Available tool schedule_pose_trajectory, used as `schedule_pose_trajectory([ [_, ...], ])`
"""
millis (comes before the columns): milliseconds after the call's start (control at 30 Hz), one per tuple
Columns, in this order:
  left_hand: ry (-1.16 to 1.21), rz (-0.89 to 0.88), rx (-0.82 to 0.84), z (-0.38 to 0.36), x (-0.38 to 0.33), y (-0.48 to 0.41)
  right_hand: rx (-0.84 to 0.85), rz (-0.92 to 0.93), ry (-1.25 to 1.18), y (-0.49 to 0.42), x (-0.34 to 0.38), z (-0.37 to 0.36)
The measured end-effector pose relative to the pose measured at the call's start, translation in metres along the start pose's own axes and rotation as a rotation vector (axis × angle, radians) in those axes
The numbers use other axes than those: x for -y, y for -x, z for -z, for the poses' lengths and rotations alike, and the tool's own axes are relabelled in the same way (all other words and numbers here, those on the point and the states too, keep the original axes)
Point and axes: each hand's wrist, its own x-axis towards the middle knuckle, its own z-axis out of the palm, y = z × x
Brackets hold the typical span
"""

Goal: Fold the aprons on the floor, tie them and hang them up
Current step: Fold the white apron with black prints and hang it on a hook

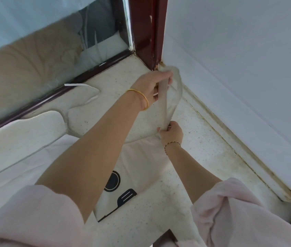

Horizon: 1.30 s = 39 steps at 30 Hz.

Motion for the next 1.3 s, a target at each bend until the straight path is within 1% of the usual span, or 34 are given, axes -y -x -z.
schedule_pose_trajectory([
  [100, 0.041, -0.119, -0.01, 0.003, -0.027, 0.019, -0.034, 0.026, 0.041, 0.004, -0.003, -0.003],
  [167, 0.013, -0.157, -0.051, 0.009, -0.039, 0.03, -0.052, 0.052, 0.079, 0.008, -0.002, -0.005],
  [300, -0.219, -0.156, -0.149, 0.029, -0.035, 0.045, -0.085, 0.056, 0.104, 0.01, -0.001, -0.004],
  [333, -0.252, -0.144, -0.151, 0.036, -0.03, 0.051, -0.089, 0.074, 0.117, 0.011, 0.0, -0.004],
  [400, -0.268, -0.128, -0.103, 0.05, -0.021, 0.061, -0.106, 0.141, 0.226, 0.015, -0.001, -0.001],
  [467, -0.234, -0.083, 0.009, 0.072, -0.008, 0.078, -0.146, 0.24, 0.38, 0.025, -0.004, -0.001],
  [533, -0.204, 0.012, 0.107, 0.096, 0.007, 0.093, -0.192, 0.33, 0.432, 0.037, -0.009, -0.001],
  [633, -0.153, 0.159, 0.121, 0.13, 0.035, 0.116, -0.187, 0.454, 0.485, 0.056, -0.02, -0.009],
  [700, -0.183, 0.238, 0.042, 0.147, 0.058, 0.124, -0.166, 0.516, 0.542, 0.065, -0.026, -0.017],
  [800, -0.369, 0.349, -0.153, 0.173, 0.097, 0.131, -0.099, 0.582, 0.684, 0.074, -0.037, -0.03],
  [867, -0.583, 0.388, -0.224, 0.183, 0.121, 0.129, -0.056, 0.579, 0.756, 0.077, -0.043, -0.035],
  [933, -0.777, 0.434, -0.267, 0.186, 0.136, 0.13, -0.038, 0.575, 0.764, 0.08, -0.046, -0.036],
  [967, -0.804, 0.454, -0.282, 0.185, 0.141, 0.131, -0.033, 0.576, 0.766, 0.081, -0.047, -0.035],
  [1033, -0.775, 0.483, -0.288, 0.184, 0.147, 0.136, -0.012, 0.572, 0.783, 0.082, -0.047, -0.034],
  [1100, -0.792, 0.478, -0.275, 0.185, 0.153, 0.139, 0.011, 0.555, 0.812, 0.08, -0.049, -0.033],
  [1167, -0.899, 0.463, -0.275, 0.187, 0.156, 0.14, 0.023, 0.535, 0.836, 0.079, -0.049, -0.032],
  [1300, -1.246, 0.35, -0.287, 0.19, 0.162, 0.138, 0.025, 0.503, 0.869, 0.074, -0.046, -0.032],
])
